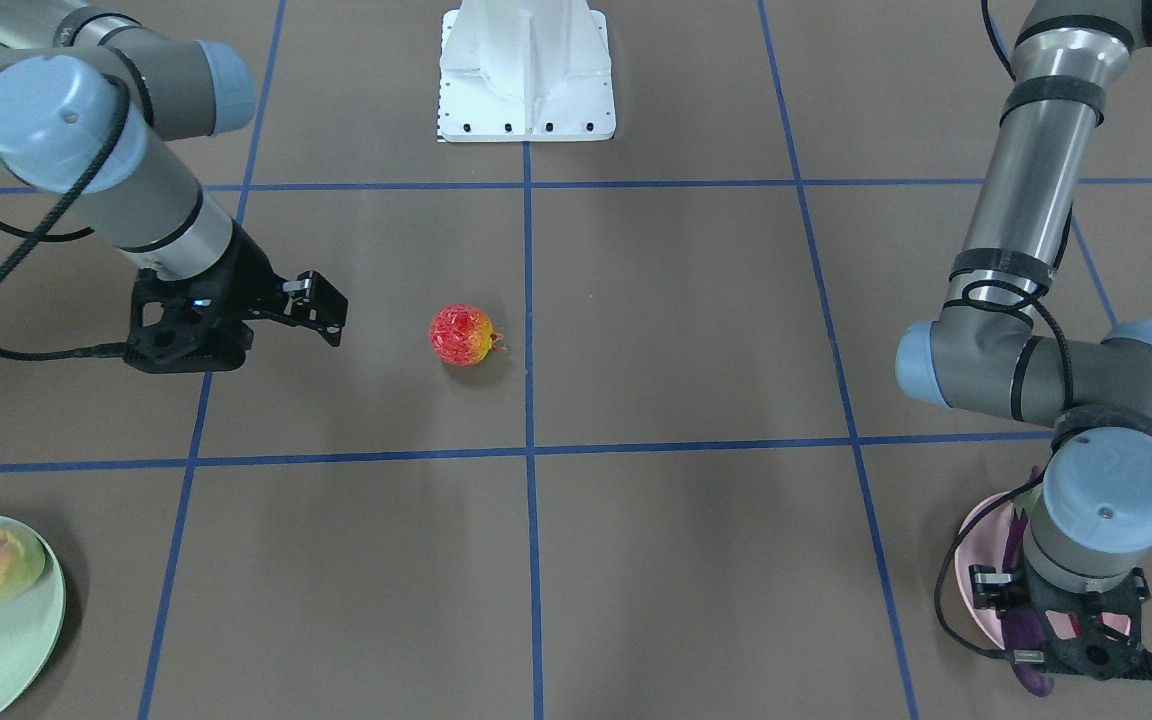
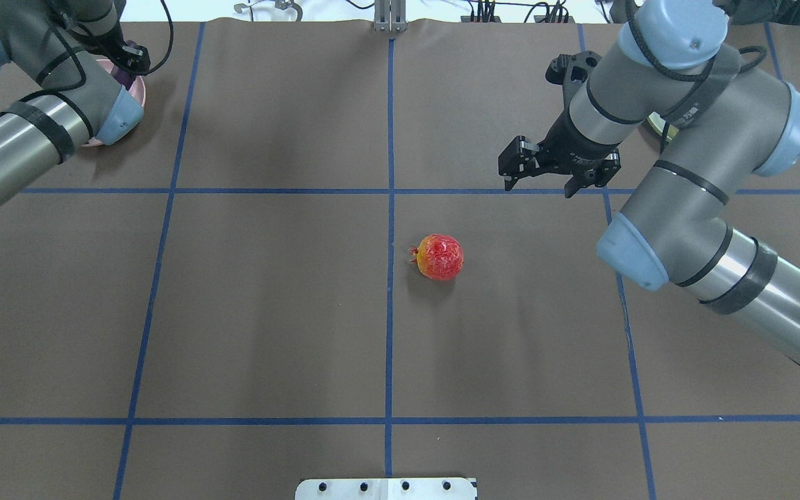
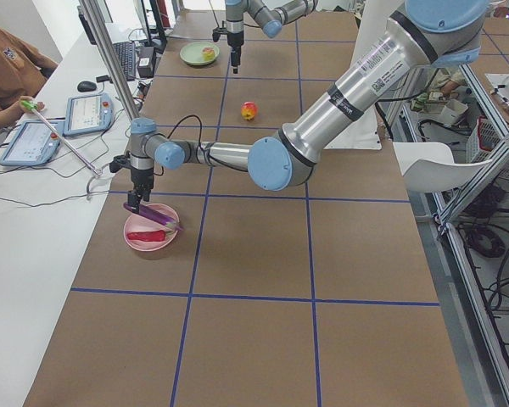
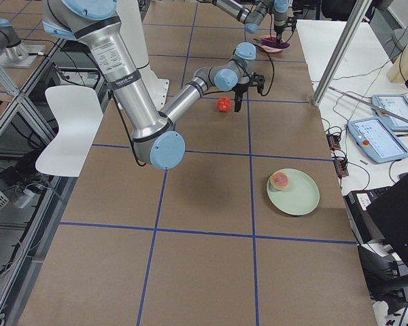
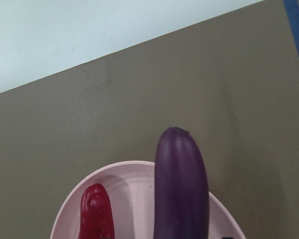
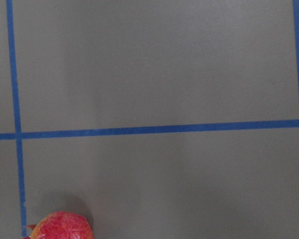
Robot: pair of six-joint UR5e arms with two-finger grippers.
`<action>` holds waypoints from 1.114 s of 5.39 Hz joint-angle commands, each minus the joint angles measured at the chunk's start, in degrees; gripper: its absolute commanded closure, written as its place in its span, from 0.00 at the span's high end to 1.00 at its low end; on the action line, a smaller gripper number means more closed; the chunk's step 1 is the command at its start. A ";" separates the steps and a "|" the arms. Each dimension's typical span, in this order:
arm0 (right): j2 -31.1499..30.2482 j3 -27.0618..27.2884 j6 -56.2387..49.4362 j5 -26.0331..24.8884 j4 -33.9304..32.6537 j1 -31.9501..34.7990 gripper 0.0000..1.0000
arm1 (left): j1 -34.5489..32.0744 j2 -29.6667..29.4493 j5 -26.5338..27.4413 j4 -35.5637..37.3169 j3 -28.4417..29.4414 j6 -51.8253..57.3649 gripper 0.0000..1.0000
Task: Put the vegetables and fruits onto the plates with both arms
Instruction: 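Reach right gripper to red apple while left lowers eggplant onto pink plate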
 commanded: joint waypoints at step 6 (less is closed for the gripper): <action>13.62 -16.86 7.32 -9.77 0.90 -11.07 1.00 | -3.89 0.27 -11.17 13.61 -16.11 -0.06 1.00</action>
